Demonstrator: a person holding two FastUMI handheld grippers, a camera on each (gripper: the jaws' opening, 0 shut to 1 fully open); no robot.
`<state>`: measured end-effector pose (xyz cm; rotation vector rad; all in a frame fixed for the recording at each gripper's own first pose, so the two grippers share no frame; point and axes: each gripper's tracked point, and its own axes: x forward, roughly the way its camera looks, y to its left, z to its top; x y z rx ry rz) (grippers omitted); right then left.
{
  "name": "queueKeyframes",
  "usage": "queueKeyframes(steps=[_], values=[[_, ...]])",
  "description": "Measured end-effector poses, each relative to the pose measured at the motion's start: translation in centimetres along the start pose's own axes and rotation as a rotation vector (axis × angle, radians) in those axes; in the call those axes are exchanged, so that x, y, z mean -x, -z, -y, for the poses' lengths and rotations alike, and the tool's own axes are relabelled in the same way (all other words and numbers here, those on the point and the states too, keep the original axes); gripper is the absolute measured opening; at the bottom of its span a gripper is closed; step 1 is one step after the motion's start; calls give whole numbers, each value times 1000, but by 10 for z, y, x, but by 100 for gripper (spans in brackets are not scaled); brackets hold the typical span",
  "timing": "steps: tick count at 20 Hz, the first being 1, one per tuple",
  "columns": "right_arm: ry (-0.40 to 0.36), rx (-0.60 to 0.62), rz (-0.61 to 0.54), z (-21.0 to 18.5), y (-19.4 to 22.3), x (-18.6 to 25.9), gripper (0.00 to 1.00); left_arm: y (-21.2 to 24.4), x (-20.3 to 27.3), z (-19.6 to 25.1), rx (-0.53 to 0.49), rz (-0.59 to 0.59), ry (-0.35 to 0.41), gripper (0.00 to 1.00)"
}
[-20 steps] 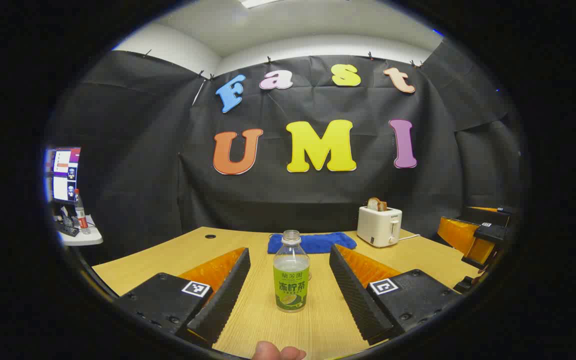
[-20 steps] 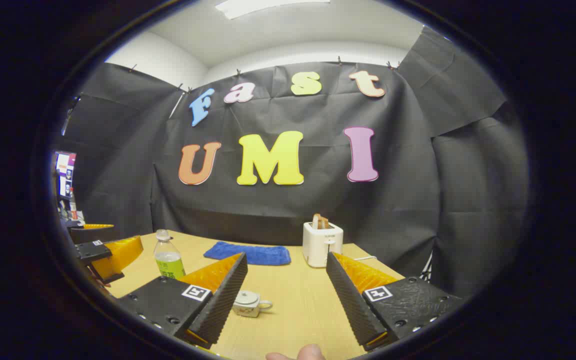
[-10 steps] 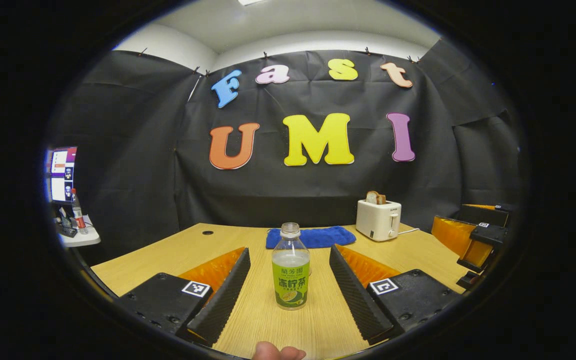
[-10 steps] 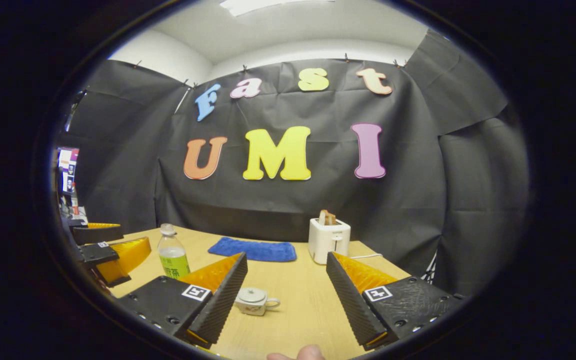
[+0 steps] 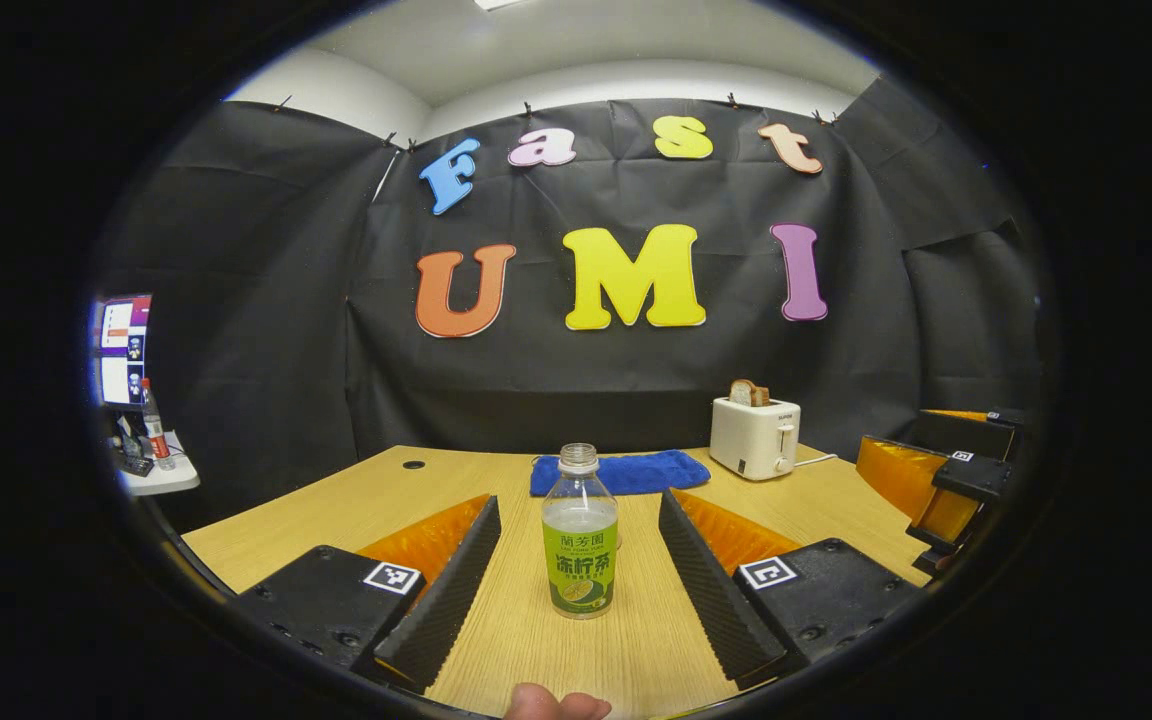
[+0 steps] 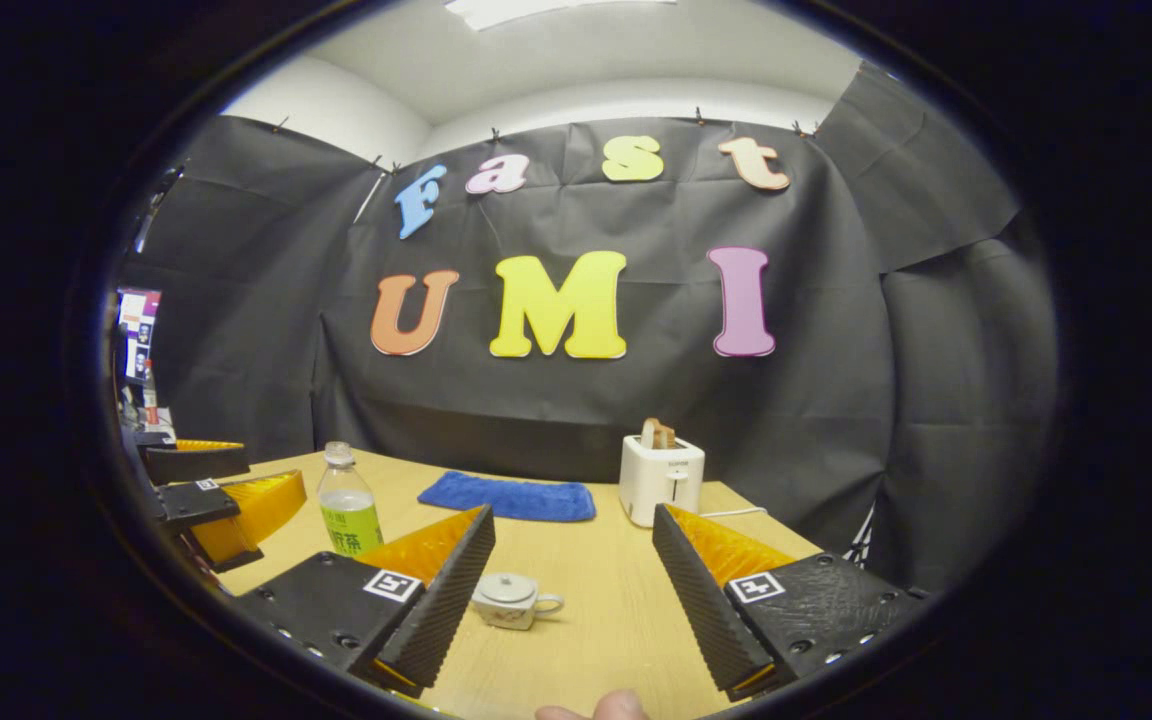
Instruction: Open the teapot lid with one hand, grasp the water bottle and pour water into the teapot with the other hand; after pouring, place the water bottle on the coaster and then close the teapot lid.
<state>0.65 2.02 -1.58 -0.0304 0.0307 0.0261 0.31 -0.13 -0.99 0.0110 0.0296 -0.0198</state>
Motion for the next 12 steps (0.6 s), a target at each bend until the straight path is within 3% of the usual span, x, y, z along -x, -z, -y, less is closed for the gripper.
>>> queueKeyframes(steps=[12], values=[[-31,30,-68,-24,42,-37,95,0,-1,-12,10,-6,-20,99]])
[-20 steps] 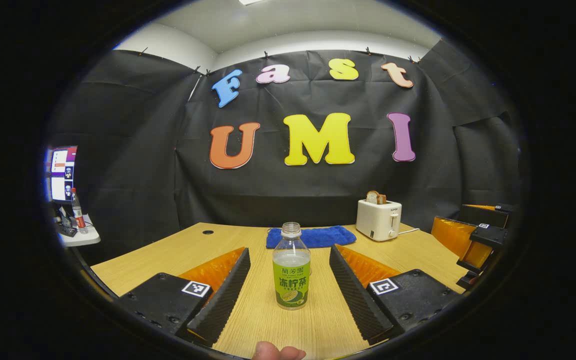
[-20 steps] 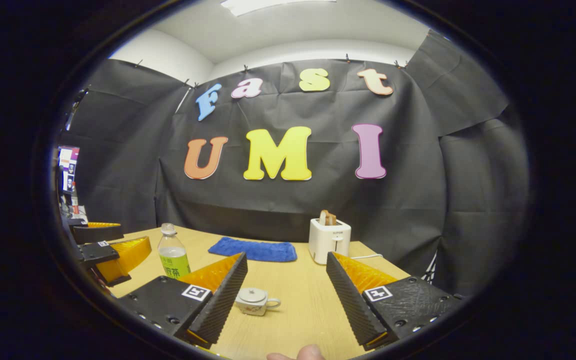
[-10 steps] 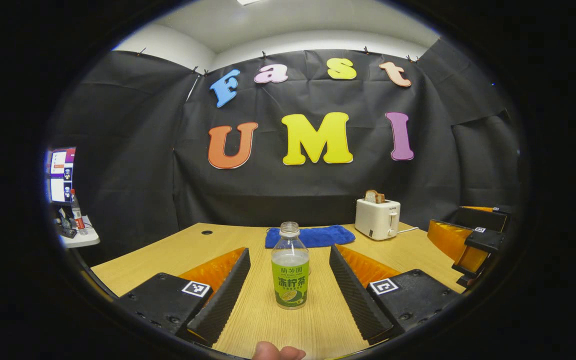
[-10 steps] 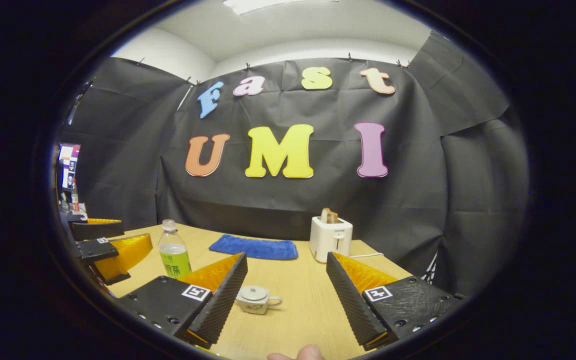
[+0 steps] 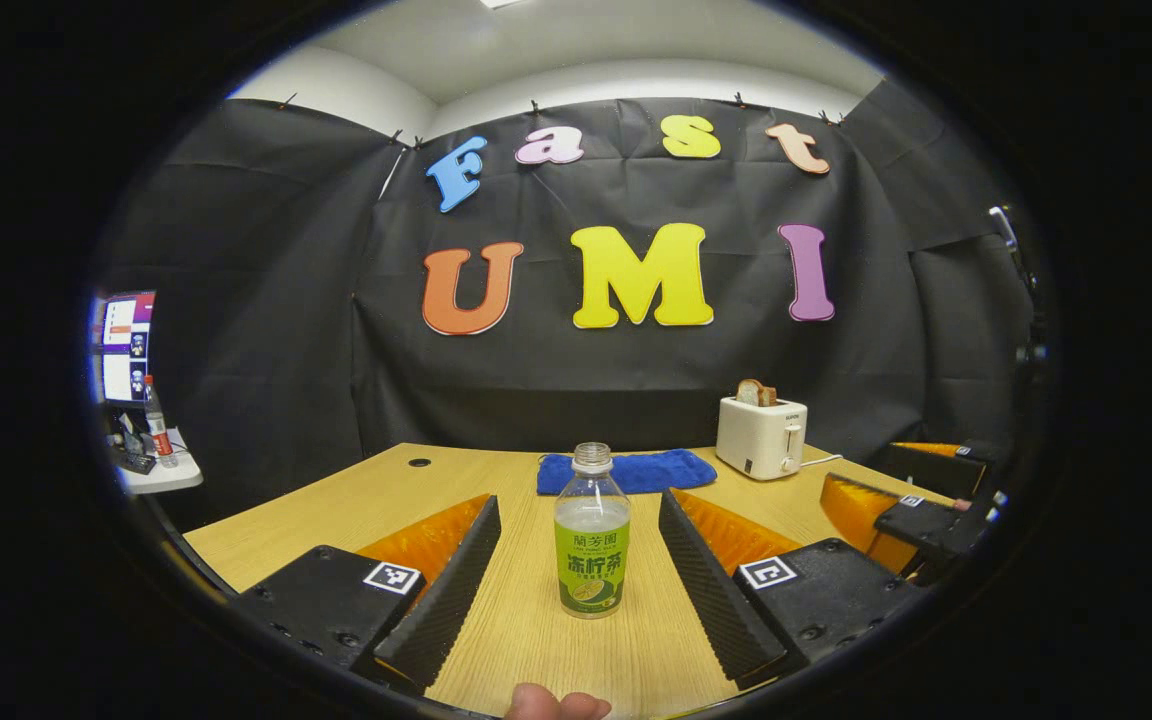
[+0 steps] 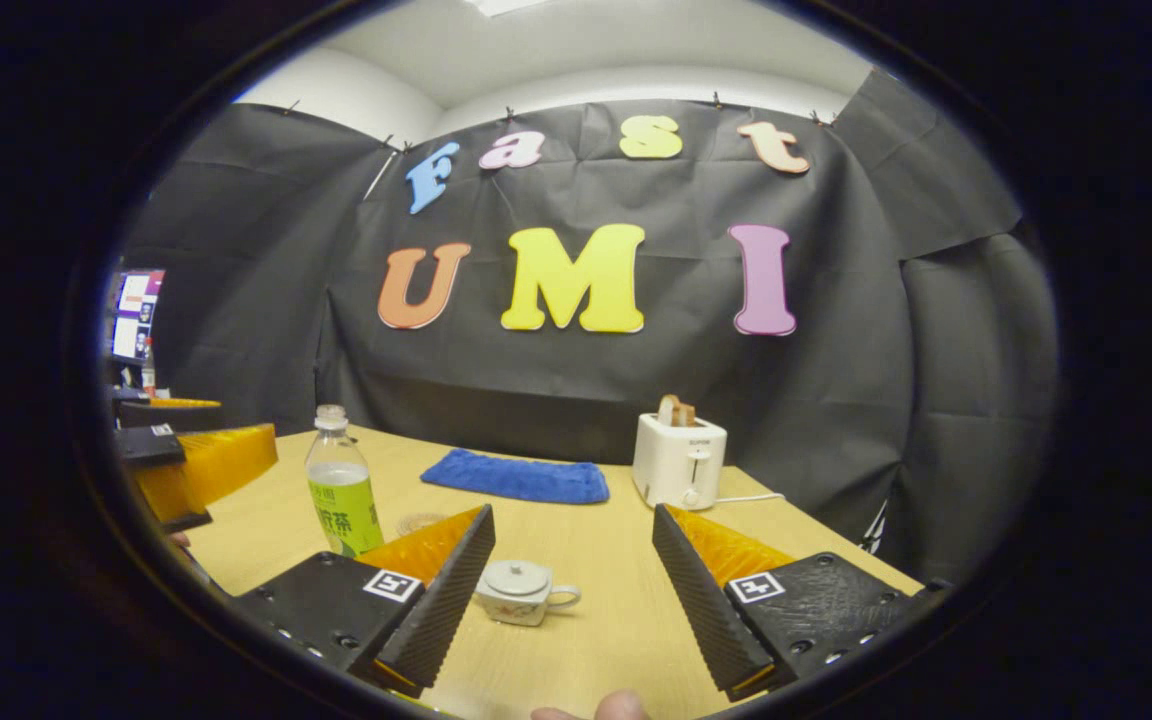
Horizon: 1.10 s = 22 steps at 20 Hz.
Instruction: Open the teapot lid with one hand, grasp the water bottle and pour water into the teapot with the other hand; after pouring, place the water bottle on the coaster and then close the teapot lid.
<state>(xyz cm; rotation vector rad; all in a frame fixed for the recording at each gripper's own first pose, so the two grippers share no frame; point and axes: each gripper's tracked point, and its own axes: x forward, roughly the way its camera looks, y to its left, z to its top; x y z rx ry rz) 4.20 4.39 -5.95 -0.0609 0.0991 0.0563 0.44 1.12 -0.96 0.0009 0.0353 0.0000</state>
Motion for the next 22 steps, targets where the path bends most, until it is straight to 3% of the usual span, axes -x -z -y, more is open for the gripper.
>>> queueKeyframes(steps=[13,15,18,19,20,22], values=[[-19,-3,-156,-31,62,-73,96,-8,4,-28,7,12,-47,99],[-27,-3,-160,-34,62,-77,89,-7,2,-31,10,11,-49,99],[-34,0,-166,-41,65,-82,61,-6,2,-31,8,5,-48,99],[-36,1,-171,-43,66,-83,57,-5,3,-32,5,5,-50,99],[-39,1,-176,-44,68,-84,40,-6,4,-32,3,4,-50,99],[-32,-1,-189,-44,72,-85,28,-5,2,-33,1,5,-53,99]])
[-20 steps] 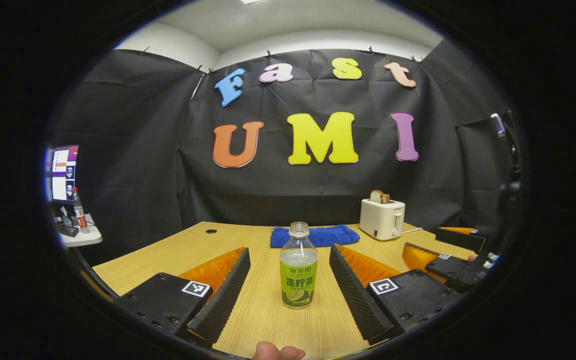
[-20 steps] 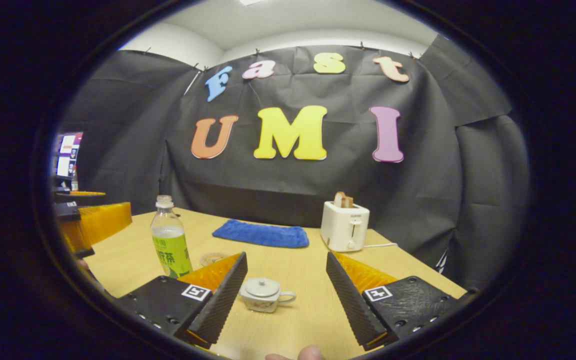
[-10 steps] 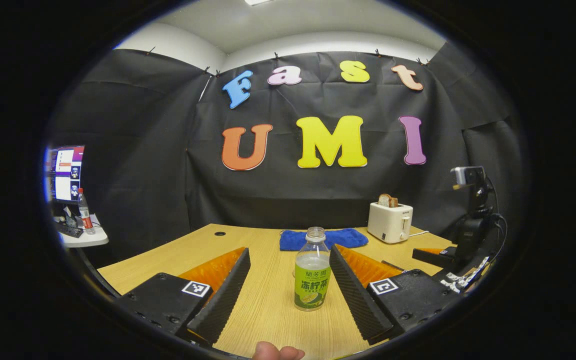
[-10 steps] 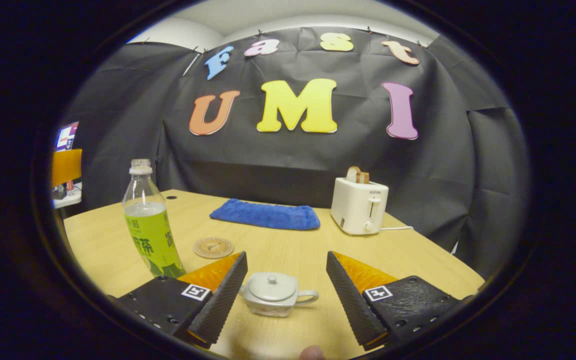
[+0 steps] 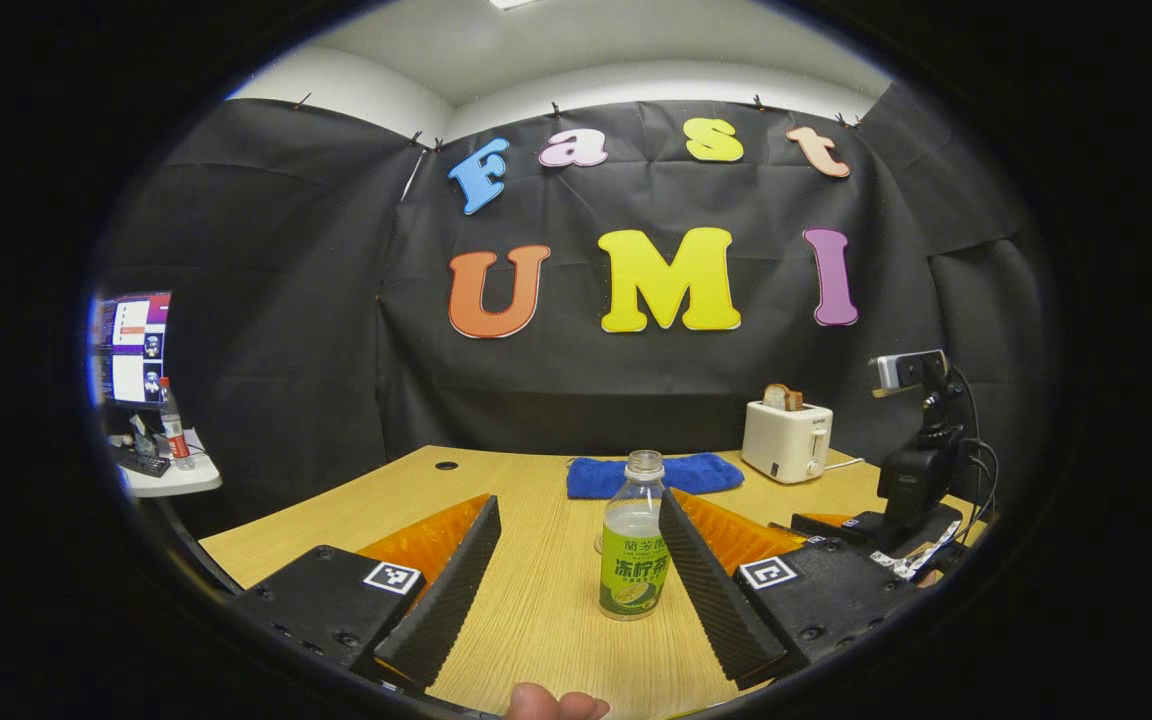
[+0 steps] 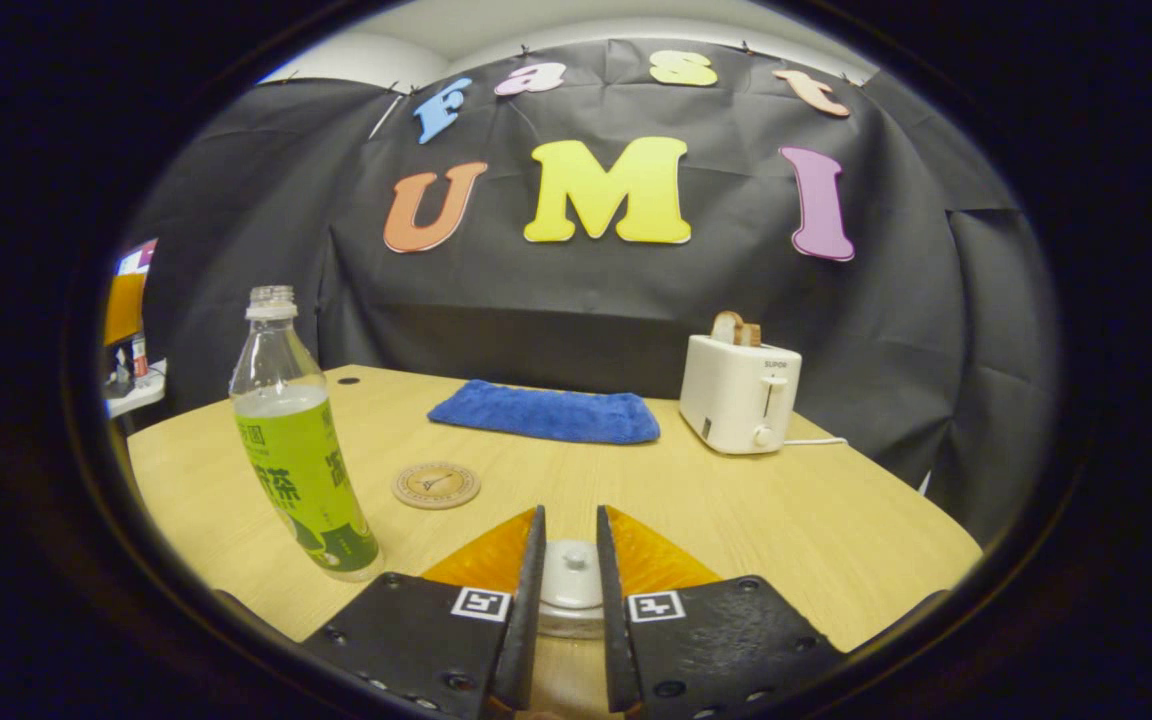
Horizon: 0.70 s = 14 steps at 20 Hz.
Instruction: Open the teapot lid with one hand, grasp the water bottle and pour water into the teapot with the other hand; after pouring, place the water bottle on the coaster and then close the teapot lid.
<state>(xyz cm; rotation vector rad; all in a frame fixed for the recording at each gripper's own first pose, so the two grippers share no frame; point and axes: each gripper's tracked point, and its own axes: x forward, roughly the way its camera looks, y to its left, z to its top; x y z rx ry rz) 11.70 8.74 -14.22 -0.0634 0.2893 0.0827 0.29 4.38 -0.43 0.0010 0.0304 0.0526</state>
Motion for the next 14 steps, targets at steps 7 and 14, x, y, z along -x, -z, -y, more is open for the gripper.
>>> queueKeyframes(steps=[7,14], values=[[-7,-14,-11,0,4,0,0,0,0,-1,-2,0,6,99],[-58,-90,22,2,-14,8,0,6,-1,-3,8,-13,-2,99]])
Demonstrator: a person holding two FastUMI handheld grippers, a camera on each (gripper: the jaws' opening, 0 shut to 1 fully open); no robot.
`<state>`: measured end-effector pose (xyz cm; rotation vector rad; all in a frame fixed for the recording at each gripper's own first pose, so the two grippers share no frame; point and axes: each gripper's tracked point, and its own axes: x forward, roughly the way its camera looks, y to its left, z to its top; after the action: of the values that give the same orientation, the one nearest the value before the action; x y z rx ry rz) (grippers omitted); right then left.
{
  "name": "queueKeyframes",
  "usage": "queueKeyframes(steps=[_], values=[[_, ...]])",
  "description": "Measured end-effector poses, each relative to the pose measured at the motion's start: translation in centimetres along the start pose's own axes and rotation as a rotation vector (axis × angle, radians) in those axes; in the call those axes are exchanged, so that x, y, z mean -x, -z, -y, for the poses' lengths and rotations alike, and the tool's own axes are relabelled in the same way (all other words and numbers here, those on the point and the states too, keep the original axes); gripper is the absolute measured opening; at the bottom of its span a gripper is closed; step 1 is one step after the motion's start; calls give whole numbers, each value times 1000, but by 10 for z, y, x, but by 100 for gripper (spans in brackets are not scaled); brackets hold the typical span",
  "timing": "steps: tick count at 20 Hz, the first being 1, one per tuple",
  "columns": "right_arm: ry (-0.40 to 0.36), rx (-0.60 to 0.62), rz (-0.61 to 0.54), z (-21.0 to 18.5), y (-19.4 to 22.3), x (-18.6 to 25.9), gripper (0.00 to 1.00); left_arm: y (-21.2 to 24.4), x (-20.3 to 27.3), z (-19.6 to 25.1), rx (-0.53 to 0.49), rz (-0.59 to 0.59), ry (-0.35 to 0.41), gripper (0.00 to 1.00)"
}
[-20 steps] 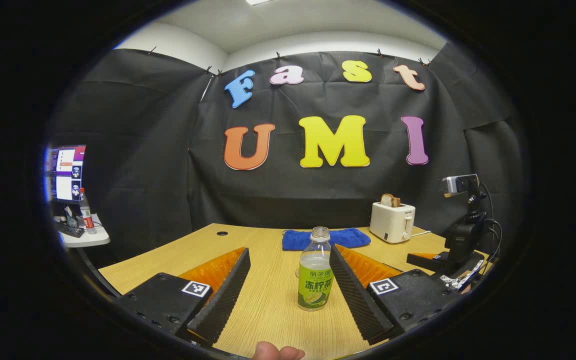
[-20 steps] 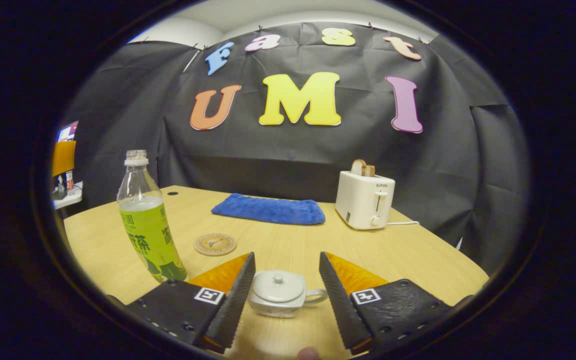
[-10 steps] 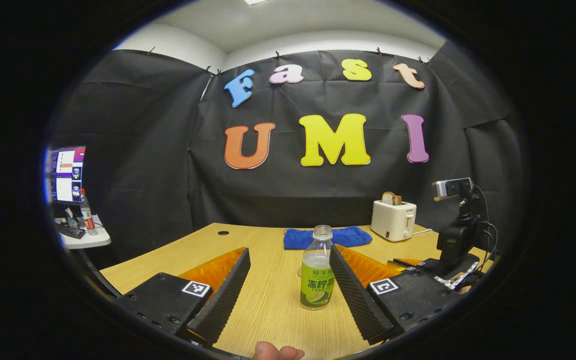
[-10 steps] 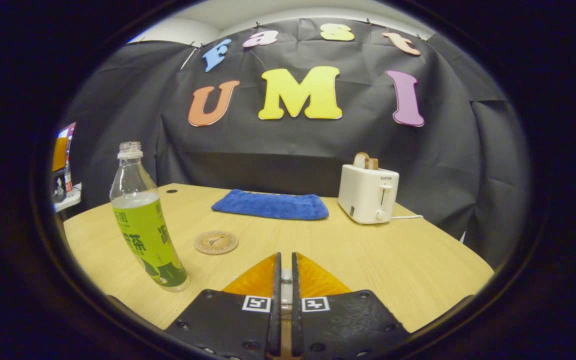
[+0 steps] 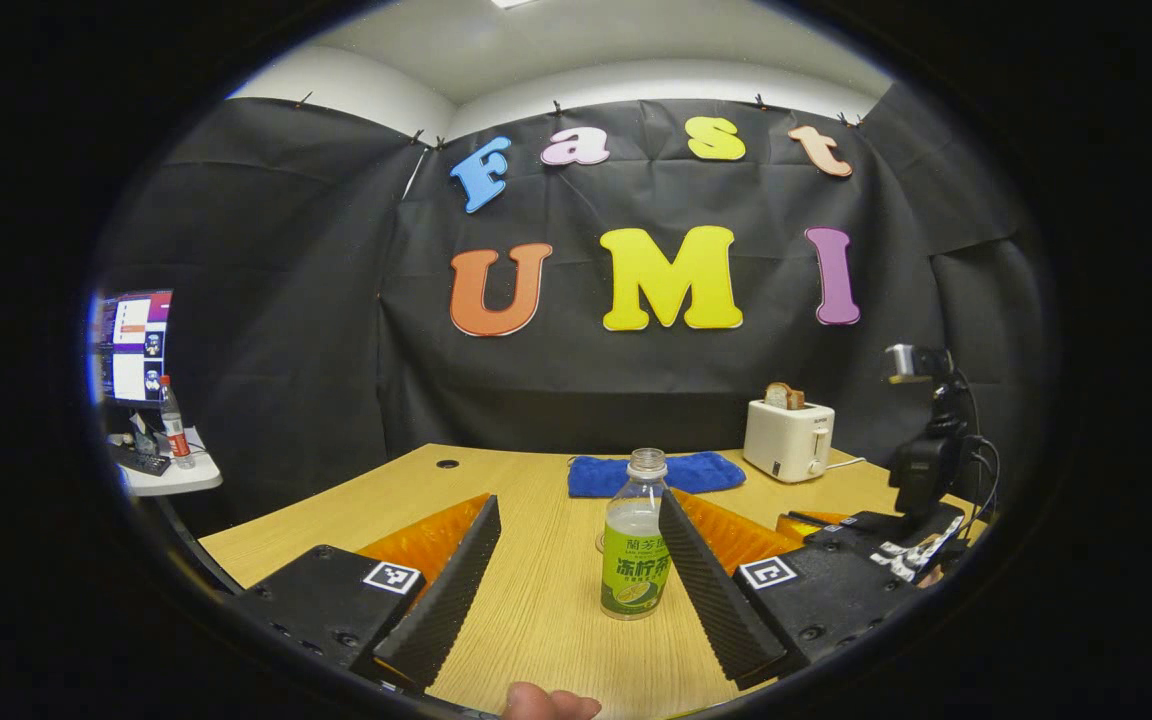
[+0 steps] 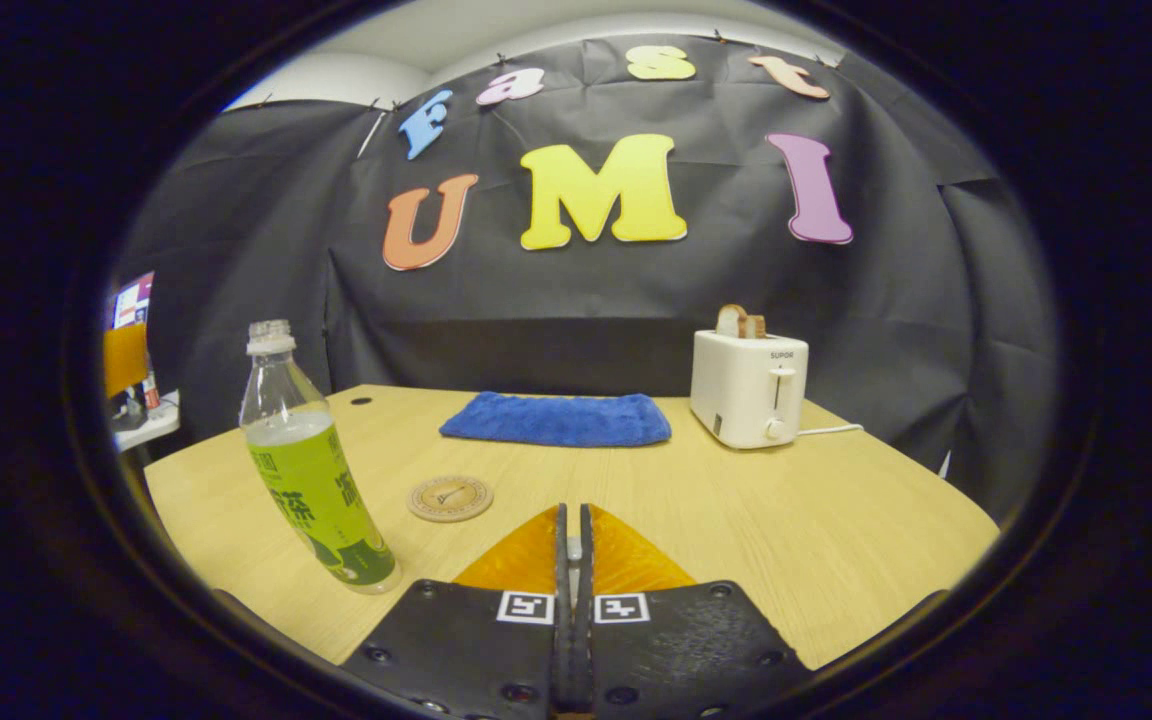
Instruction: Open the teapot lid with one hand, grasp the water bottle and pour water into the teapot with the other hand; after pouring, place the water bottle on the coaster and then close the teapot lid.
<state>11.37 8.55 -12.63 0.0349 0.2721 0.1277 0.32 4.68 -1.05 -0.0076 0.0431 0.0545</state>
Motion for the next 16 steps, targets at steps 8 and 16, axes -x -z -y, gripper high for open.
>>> queueKeyframes(steps=[8,16], values=[[-16,32,43,19,-30,33,0,27,-9,25,22,-83,74,100],[-60,42,76,37,-40,63,0,72,-23,59,12,-178,101,100]])
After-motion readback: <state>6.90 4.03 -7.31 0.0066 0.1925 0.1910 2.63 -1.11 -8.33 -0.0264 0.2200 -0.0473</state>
